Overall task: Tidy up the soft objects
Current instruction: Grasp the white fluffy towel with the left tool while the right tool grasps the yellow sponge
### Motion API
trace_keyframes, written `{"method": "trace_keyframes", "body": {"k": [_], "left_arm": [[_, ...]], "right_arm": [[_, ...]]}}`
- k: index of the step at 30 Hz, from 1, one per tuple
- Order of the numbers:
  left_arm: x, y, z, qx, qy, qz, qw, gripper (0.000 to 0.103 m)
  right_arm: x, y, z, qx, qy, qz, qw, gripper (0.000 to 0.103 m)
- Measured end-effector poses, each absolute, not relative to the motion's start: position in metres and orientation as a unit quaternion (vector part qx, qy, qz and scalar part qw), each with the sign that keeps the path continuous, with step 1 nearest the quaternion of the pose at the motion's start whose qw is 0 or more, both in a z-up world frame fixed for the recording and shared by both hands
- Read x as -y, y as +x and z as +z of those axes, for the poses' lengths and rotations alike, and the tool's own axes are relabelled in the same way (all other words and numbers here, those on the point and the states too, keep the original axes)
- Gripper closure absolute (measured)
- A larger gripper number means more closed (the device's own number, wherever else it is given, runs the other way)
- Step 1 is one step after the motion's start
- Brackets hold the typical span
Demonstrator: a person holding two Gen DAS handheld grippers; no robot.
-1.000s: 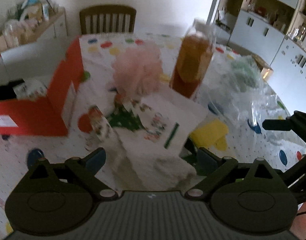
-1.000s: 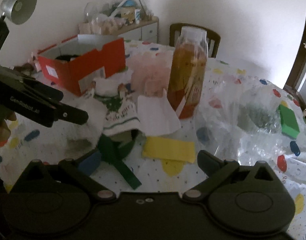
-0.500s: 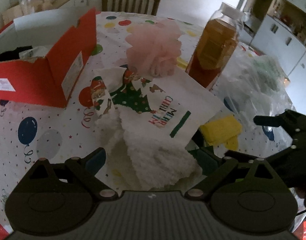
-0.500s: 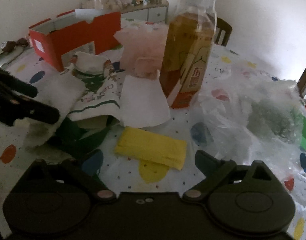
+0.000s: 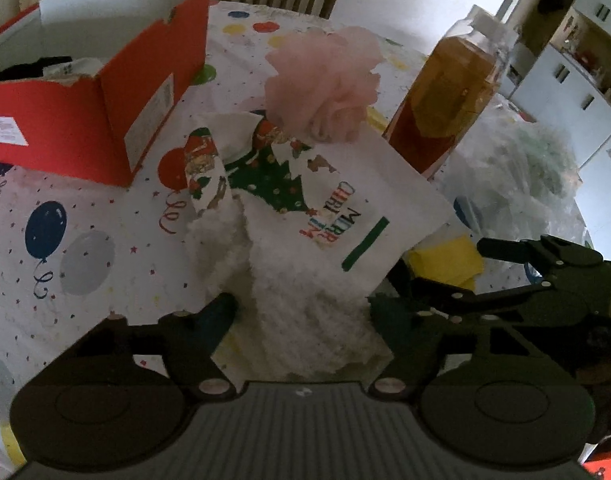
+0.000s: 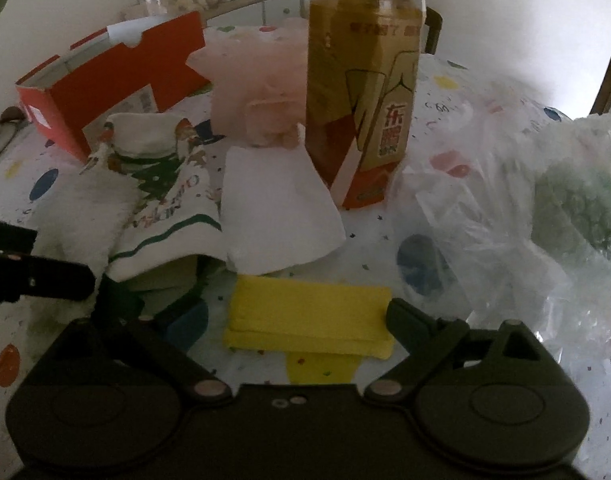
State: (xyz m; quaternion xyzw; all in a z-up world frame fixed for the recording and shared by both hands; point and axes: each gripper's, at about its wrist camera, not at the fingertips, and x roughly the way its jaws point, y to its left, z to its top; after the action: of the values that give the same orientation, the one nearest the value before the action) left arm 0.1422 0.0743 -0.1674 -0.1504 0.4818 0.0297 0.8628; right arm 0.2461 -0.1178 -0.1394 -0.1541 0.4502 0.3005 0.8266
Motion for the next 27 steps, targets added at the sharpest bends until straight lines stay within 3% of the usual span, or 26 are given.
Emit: {"method": "trace_keyframes", "body": {"k": [6, 9, 16, 20, 27], "left_arm": [[-0.082, 0.139, -0.167, -0.483, -0.152, 0.038, 0.861, 0.059], [-0.088, 0.137, -0.166, -0.484, -0.154, 0.042, 0.860, 0.067], [-0.097, 0.133, -0.161, -0.478, -0.162, 0.042, 0.862, 0.074], [-0.101, 0.130, -0.153, -0.475, -0.171, 0.033, 0.862, 0.086], [-0.100, 0.122, -0.138, -0.459, -0.151, 0.017, 0.875, 0.095]], "right_arm": [[0.114, 0.244, -0.142, -0.450, -0.163, 0.289, 0.829, 0.007], [0.115, 0.243, -0.143, -0.452, -0.165, 0.281, 0.830, 0.009], [0.119, 0.243, -0.145, -0.463, -0.150, 0.271, 0.831, 0.013], [0.120, 0.240, -0.144, -0.461, -0.157, 0.271, 0.830, 0.015], [0.121, 0.236, -0.142, -0.461, -0.161, 0.261, 0.833, 0.019]]}}
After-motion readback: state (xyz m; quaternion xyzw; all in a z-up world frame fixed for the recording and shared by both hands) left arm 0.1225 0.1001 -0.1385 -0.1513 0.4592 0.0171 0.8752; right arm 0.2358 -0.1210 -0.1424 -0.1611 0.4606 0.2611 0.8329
